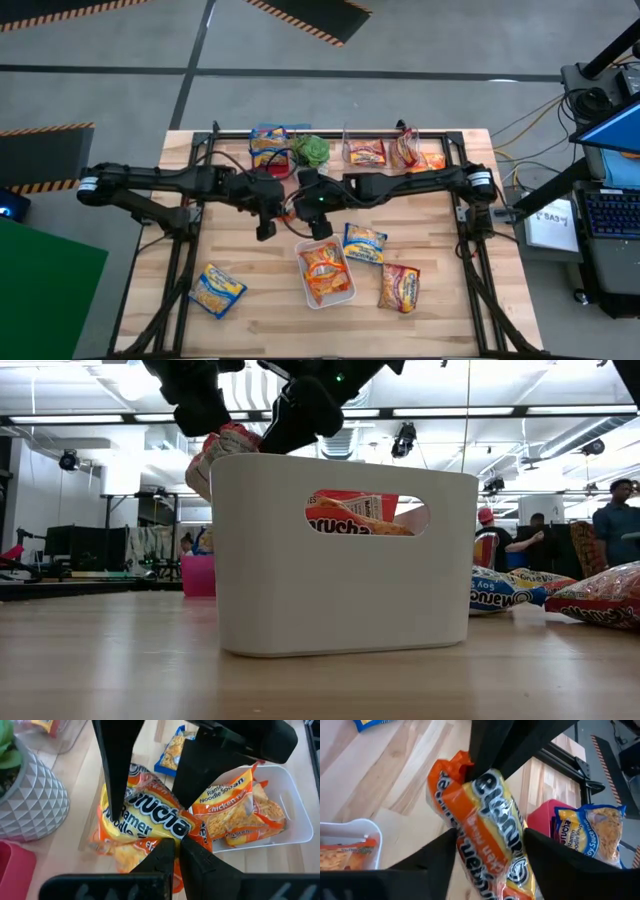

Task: Sort Maruchan noodles
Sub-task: Put the orange noodle pack into the white bin

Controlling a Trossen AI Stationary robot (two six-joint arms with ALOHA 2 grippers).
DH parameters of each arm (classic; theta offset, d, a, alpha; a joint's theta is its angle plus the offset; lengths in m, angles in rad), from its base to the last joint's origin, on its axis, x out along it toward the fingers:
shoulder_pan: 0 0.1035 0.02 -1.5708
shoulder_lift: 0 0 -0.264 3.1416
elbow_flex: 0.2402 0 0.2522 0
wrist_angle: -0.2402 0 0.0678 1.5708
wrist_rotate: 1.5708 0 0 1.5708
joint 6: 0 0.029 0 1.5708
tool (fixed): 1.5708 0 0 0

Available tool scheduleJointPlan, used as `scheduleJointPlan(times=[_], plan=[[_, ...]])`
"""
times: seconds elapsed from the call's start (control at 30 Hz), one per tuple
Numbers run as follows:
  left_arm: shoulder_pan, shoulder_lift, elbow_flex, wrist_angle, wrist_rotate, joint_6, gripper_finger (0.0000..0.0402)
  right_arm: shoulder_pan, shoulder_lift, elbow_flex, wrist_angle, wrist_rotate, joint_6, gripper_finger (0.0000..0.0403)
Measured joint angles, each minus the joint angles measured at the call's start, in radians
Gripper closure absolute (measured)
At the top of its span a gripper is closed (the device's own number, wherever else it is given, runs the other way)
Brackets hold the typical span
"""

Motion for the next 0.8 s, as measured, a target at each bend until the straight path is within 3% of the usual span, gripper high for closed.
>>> scheduleJointPlan(times=[0.2, 0.4, 0.63, 0.8], plan=[[0.000, 0.000, 0.000, 0.030, -0.001, 0.027, 0.0392, 0.005, -0.015, 0.001, -0.016, -0.004, 0.008, 0.0290], [0.000, -0.016, 0.000, 0.059, 0.004, 0.108, 0.0344, 0.019, -0.042, 0.001, -0.061, -0.007, 0.023, 0.0377], [0.000, -0.097, 0.000, 0.067, -0.002, 0.199, 0.0273, 0.068, -0.098, 0.000, -0.147, -0.008, 0.168, 0.0376], [0.000, -0.171, 0.000, 0.078, -0.002, 0.213, 0.0252, 0.131, -0.157, 0.000, -0.223, -0.008, 0.353, 0.0379]])
